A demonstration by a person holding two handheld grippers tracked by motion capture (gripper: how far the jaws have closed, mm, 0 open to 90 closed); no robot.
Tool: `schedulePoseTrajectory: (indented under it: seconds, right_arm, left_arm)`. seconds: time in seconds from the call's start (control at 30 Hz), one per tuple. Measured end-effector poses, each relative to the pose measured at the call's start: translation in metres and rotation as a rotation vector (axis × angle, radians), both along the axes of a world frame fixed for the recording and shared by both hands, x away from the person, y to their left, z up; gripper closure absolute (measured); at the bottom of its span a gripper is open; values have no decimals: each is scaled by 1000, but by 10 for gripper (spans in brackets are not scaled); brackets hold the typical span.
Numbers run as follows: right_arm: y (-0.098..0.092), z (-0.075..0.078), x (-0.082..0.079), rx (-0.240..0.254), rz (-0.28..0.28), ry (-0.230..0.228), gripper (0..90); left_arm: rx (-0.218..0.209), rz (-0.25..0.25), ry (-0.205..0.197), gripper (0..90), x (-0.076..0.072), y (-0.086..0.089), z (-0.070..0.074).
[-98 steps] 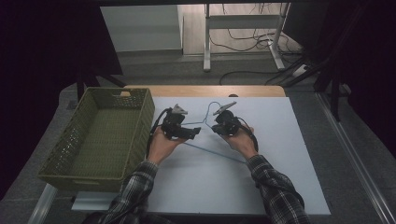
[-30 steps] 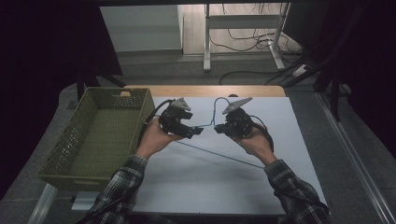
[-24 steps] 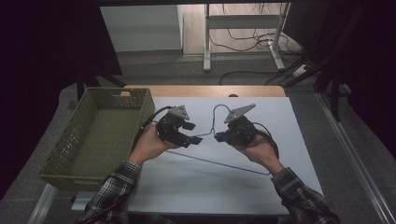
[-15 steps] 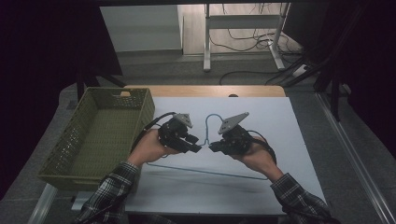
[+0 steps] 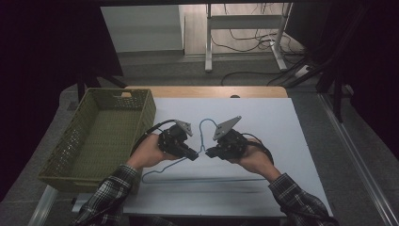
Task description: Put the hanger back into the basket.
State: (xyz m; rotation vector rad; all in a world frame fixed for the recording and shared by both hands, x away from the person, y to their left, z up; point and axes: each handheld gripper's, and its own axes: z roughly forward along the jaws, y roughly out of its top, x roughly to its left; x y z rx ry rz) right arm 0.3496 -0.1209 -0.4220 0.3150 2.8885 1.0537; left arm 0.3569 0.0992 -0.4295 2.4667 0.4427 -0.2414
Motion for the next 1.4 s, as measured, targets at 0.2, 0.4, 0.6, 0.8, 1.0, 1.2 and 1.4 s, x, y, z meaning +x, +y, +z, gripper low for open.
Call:
schedulePoseTrajectory:
  seconds: [0.2, 0.4, 0.6, 0.8, 1.0, 1.2, 1.4]
  right_arm:
    - [-3, 0, 2, 20, -5, 12, 821]
    - [-27, 21, -1, 107, -119, -48, 642]
    - [-54, 36, -11, 183, -213, -39, 445]
    - [-70, 32, -18, 197, -274, -19, 280]
    - [-86, 20, -27, 191, -338, -24, 135]
    - [-96, 10, -35, 207, -376, 0, 64]
    - [-109, -1, -41, 227, -407, 37, 45]
  left_arm:
    - [-64, 25, 25, 872, -1, 7, 2]
    - [-129, 114, 38, 872, -3, 16, 13]
    - [-164, 176, 24, 872, -3, 28, 25]
    - [-176, 256, -10, 872, -5, 45, 44]
    - [-194, 329, -62, 871, -8, 70, 63]
    - [-188, 398, -135, 871, -13, 103, 86]
    - [-180, 501, -205, 871, -16, 147, 97]
